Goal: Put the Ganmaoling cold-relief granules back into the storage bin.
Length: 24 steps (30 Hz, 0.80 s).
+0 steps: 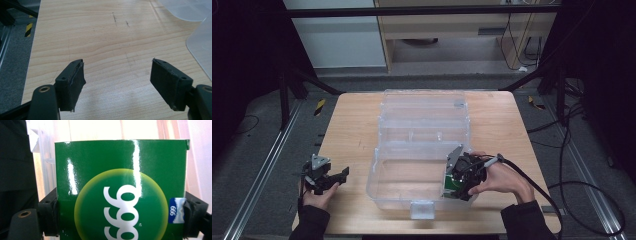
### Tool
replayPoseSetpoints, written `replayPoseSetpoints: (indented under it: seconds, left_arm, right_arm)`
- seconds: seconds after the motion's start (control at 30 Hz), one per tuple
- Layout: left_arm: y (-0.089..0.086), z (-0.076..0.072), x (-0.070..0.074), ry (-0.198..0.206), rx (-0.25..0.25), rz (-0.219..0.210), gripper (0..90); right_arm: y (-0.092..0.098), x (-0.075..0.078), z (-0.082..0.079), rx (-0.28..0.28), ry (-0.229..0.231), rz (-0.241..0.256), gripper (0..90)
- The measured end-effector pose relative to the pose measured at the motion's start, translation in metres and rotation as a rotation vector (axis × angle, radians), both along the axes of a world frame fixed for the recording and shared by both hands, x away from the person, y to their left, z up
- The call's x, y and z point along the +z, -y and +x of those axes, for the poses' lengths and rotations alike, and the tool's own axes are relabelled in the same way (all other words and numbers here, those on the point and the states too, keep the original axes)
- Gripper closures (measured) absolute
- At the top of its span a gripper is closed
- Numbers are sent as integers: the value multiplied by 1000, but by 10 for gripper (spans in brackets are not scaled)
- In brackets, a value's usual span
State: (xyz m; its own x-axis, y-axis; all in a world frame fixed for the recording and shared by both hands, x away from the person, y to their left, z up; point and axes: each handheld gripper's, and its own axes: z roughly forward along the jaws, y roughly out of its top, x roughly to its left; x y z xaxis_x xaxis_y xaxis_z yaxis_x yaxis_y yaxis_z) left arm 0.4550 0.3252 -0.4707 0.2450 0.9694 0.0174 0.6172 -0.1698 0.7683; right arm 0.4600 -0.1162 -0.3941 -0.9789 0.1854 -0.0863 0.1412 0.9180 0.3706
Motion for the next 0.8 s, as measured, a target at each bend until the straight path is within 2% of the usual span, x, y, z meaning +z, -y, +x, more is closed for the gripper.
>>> replayPoseSetpoints:
  seconds: [0.13, 0.37, 0.53, 0.73, 0.8]
  left_arm:
    - [0, 0, 0, -1, -1, 2, 265]
    - [0, 0, 0, -1, 0, 1, 265]
    - [0, 0, 0, -1, 0, 0, 265]
    - [0, 0, 0, -2, 0, 0, 266]
    - [0, 0, 0, -1, 0, 0, 265]
  right_arm:
    - [-2, -5, 1, 5, 3, -11, 151]
    - [0, -15, 2, -5, -8, 3, 146]
    - [0, -17, 2, -6, -1, -15, 145]
    - [1, -15, 1, -22, 1, -34, 123]
    - [5, -10, 1, -42, 14, -11, 128]
